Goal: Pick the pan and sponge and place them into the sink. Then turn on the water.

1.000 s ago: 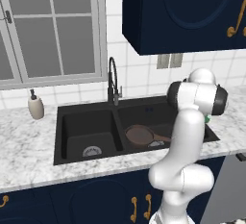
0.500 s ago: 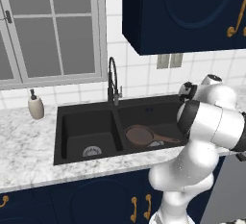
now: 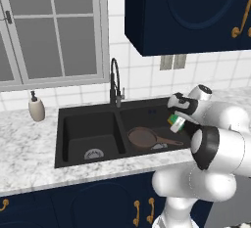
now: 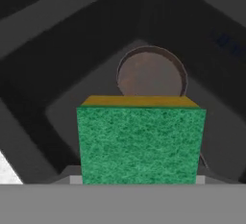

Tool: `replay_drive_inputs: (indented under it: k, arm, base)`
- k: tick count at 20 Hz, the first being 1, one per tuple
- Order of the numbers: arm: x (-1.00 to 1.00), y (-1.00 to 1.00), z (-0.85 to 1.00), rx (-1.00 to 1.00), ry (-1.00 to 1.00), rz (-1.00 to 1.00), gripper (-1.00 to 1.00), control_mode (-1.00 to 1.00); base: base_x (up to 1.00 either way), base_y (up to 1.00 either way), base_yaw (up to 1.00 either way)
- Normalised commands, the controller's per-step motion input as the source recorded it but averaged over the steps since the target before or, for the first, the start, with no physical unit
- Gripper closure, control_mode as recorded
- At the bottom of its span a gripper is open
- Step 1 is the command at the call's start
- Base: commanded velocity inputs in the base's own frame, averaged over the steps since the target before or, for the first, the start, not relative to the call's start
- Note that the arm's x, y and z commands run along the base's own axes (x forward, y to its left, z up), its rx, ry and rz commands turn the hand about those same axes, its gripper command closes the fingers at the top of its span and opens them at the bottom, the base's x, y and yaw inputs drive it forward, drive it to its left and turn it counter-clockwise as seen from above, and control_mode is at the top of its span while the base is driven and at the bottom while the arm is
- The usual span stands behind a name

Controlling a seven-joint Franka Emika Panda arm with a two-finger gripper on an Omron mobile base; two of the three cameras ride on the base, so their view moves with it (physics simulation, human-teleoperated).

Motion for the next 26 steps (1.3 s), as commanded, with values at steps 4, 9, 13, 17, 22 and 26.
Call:
replay_drive_inputs:
  k: [4,9,13,17,22,26]
  arm:
    - [0.18,0.71,0.00,0.04,0.00,0.20,1.00,-1.00]
    - [0.26,0.39,-0.06,0.00,0.00,0.09,1.00,-1.00]
    - [0.27,0.09,-0.43,0.00,0.00,0.02,1.00,-1.00]
    - [0.26,0.05,-0.57,0.00,0.00,0.02,1.00,-1.00]
    - [0.27,0.04,-0.60,0.00,0.02,0.03,1.00,-1.00]
    - [0.42,0.00,-0.44,0.00,0.04,0.04,1.00,-1.00]
  base:
    - [0.00,0.00,0.00]
    - [0.00,0.00,0.00]
    - [0.00,0.00,0.00]
    - [0.00,0.00,0.00]
    - [0.00,0.00,0.00]
    - [0.00,0.00,0.00]
